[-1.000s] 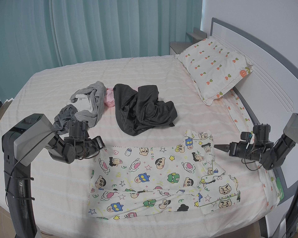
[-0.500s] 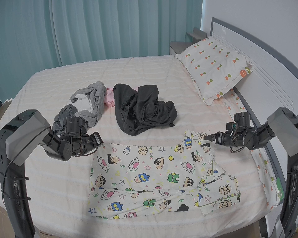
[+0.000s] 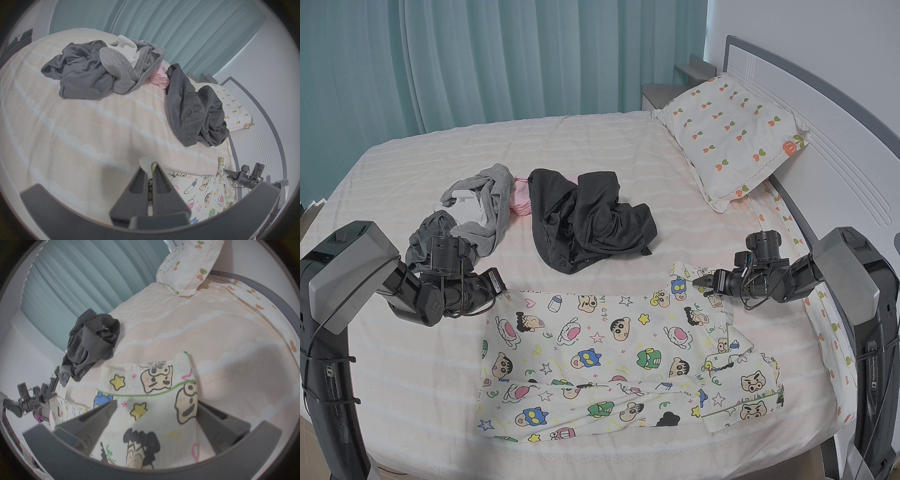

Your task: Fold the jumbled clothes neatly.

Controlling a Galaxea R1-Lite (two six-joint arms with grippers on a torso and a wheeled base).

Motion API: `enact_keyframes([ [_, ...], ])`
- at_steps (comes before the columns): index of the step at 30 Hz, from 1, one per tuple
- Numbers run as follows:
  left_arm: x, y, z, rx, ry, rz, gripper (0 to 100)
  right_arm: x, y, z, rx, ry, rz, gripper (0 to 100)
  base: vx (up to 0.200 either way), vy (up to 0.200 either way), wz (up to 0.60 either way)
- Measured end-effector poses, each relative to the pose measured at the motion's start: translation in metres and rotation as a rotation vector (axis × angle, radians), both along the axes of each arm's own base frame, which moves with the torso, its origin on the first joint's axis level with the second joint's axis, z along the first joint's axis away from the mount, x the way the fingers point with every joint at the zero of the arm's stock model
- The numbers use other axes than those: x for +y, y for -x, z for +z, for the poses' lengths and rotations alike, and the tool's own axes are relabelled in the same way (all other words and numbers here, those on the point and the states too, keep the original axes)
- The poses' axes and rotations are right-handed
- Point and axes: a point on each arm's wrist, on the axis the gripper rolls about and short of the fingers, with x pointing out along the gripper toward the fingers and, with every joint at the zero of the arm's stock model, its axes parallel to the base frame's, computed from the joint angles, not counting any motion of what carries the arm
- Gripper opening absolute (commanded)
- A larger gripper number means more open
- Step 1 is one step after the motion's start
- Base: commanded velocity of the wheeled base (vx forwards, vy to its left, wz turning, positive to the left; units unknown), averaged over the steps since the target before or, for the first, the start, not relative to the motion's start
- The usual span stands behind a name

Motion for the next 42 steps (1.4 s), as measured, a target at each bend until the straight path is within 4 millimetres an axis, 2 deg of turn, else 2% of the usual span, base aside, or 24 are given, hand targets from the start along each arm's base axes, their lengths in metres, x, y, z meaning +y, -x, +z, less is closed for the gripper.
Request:
enact_keyframes([
  [12,-0.003,0.003,-0.004,0.013,-0.004,-0.005,0,-0.002,-0.007,-0.003,-0.005,-0.038,-0.049,0,0.000,0.000,0.00],
  [21,-0.009,0.005,-0.005,0.013,-0.036,0.024,0,-0.014,-0.009,0.014,-0.117,-0.121,-0.102,0,0.000,0.000,0.00],
  [30,-0.015,0.003,0.002,-0.041,-0.065,0.072,0,-0.029,0.002,0.030,-0.206,-0.195,-0.081,0,0.000,0.000,0.00],
  [36,-0.017,0.004,0.010,-0.062,-0.062,0.074,0,-0.032,0.003,0.038,-0.241,-0.200,-0.080,0,0.000,0.000,0.00],
  [42,-0.017,0.006,0.014,-0.068,-0.062,0.074,0,-0.031,0.015,0.031,-0.138,-0.219,-0.025,0,0.000,0.000,0.00],
])
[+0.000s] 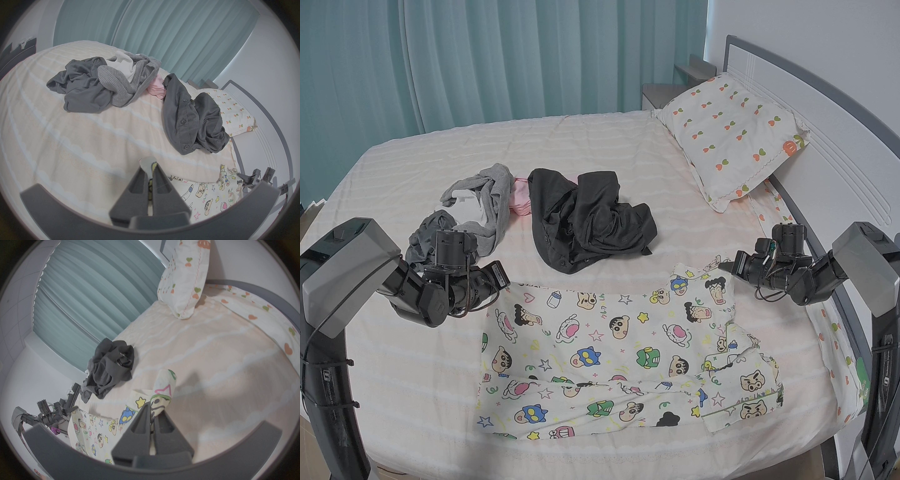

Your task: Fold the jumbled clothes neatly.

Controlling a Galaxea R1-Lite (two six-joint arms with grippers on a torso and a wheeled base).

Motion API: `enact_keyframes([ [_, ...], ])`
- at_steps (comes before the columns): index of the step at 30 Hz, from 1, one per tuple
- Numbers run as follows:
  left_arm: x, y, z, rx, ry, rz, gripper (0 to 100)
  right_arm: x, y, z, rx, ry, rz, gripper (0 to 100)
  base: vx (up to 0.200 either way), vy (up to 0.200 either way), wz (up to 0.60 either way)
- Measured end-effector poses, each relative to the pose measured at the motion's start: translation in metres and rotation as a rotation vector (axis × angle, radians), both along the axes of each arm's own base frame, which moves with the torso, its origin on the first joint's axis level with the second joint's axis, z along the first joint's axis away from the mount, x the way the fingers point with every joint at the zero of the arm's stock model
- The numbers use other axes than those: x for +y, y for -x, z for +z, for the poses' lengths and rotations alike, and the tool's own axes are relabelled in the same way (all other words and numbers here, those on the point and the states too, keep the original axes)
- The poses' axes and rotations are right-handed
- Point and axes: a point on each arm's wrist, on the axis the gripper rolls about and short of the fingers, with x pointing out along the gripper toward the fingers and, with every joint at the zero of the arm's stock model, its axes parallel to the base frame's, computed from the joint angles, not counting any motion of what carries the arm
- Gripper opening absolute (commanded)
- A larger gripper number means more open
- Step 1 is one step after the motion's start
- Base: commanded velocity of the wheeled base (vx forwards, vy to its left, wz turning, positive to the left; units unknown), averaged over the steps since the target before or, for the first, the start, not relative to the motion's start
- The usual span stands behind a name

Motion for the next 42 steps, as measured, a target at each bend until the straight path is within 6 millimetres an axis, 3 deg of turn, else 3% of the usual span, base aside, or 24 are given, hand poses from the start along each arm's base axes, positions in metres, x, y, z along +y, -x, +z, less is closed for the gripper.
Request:
enact_keyframes([
  [1,0.000,0.000,0.000,0.001,0.000,-0.001,0,0.000,0.001,-0.002,0.015,0.002,0.006,100,0.000,0.000,0.00],
  [17,-0.004,0.001,-0.002,0.005,0.000,-0.010,0,-0.016,0.003,-0.022,0.112,-0.019,0.033,100,0.000,0.000,0.00],
  [23,-0.004,0.001,-0.002,0.007,0.000,-0.012,0,-0.008,0.002,-0.026,0.124,-0.023,0.060,100,0.000,0.000,0.00],
  [28,-0.005,0.001,-0.003,0.010,0.000,-0.013,0,0.012,-0.002,-0.030,0.116,-0.018,0.099,100,0.000,0.000,0.00],
  [29,-0.005,0.000,-0.004,0.012,0.000,-0.014,0,0.014,-0.002,-0.031,0.123,-0.016,0.104,0,0.000,0.000,0.00],
  [42,-0.010,0.000,-0.006,0.012,-0.007,-0.026,0,-0.003,-0.003,-0.030,0.107,-0.011,0.085,0,0.000,0.000,0.00],
])
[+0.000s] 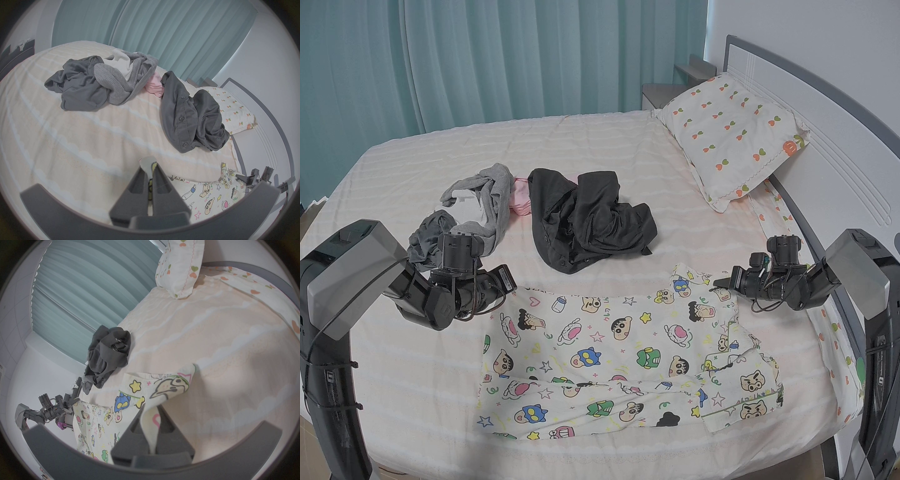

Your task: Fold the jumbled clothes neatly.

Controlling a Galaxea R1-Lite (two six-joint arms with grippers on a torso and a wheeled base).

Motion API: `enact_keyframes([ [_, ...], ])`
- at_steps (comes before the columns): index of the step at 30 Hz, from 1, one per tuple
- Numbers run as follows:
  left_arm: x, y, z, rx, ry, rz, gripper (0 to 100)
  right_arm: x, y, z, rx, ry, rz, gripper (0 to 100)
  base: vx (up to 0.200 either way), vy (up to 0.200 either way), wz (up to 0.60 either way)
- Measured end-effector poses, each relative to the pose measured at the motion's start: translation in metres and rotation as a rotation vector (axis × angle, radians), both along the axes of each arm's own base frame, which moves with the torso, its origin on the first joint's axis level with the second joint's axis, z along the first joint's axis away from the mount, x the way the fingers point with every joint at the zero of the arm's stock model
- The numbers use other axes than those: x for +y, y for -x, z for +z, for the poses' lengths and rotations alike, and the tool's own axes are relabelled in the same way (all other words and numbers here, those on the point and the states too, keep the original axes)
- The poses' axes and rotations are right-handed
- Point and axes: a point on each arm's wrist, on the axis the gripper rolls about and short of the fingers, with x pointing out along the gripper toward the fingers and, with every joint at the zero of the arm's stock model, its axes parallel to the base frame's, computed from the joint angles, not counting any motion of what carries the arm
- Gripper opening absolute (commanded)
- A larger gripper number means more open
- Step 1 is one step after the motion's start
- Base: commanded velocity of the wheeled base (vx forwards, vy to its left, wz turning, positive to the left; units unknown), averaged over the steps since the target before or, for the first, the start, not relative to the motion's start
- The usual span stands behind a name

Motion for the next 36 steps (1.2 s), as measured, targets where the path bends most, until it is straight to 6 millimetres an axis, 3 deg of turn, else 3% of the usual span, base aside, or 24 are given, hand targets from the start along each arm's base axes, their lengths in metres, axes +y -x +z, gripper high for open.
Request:
enact_keyframes([
  [15,0.001,-0.001,0.026,-0.077,-0.005,0.036,0,-0.010,0.009,0.031,-0.108,-0.058,0.006,0,0.000,0.000,0.00],
  [25,0.001,0.000,0.032,-0.092,-0.012,0.046,0,-0.010,0.018,0.028,-0.083,-0.061,0.026,0,0.000,0.000,0.00],
  [26,0.001,0.000,0.033,-0.093,-0.012,0.045,0,-0.010,0.019,0.026,-0.079,-0.060,0.031,100,0.000,0.000,0.00],
  [36,0.002,0.007,0.035,-0.080,-0.039,0.031,0,-0.016,0.031,0.029,-0.061,-0.090,0.086,100,0.000,0.000,0.00],
])
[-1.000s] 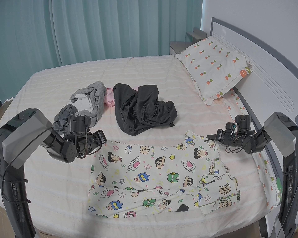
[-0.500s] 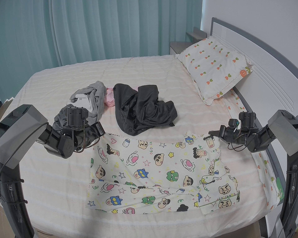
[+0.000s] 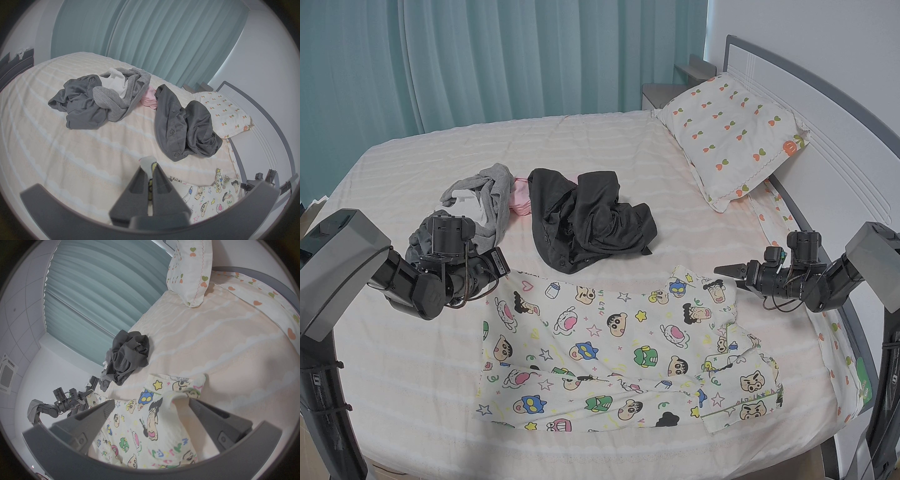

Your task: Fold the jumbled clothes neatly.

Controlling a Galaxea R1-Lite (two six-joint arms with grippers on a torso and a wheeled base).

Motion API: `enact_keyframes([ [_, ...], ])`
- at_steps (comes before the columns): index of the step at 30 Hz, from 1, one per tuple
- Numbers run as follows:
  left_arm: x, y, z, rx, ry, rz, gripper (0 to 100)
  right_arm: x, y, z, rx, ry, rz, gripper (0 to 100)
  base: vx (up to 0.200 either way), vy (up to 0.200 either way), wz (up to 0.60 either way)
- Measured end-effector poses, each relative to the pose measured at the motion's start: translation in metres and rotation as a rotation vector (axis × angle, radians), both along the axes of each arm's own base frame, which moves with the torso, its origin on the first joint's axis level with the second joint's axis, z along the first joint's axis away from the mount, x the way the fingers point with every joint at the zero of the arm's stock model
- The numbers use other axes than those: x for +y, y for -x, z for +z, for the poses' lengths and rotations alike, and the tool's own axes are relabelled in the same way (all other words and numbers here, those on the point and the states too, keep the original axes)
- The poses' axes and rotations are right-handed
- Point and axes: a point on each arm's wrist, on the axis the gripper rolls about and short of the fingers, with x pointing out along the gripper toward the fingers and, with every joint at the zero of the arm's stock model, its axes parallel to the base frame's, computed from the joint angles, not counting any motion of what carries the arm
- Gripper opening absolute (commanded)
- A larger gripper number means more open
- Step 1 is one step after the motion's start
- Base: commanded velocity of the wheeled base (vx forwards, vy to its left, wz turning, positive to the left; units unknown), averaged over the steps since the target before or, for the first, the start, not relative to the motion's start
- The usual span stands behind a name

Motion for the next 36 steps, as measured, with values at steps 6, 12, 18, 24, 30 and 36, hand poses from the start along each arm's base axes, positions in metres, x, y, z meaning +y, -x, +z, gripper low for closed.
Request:
enact_keyframes([
  [6,-0.002,0.004,0.002,0.001,-0.013,-0.017,0,-0.003,0.008,0.001,0.019,-0.001,0.006,100,0.000,0.000,0.00],
  [12,-0.007,0.006,0.002,0.001,-0.013,-0.029,0,-0.003,0.008,-0.008,0.045,0.001,0.007,100,0.000,0.000,0.00],
  [18,-0.011,0.007,0.002,0.001,-0.013,-0.038,0,0.008,0.007,-0.019,0.082,0.003,0.034,100,0.000,0.000,0.00],
  [24,-0.014,0.008,0.002,0.004,-0.016,-0.046,0,0.024,0.009,-0.027,0.110,0.027,0.082,0,0.000,0.000,0.00],
  [30,-0.015,0.011,0.000,0.015,-0.020,-0.049,0,0.025,0.010,-0.029,0.085,0.046,0.102,0,0.000,0.000,0.00],
  [36,-0.011,0.019,0.004,0.017,-0.032,-0.059,0,0.014,0.016,-0.025,0.058,0.034,0.114,0,0.000,0.000,0.00],
])
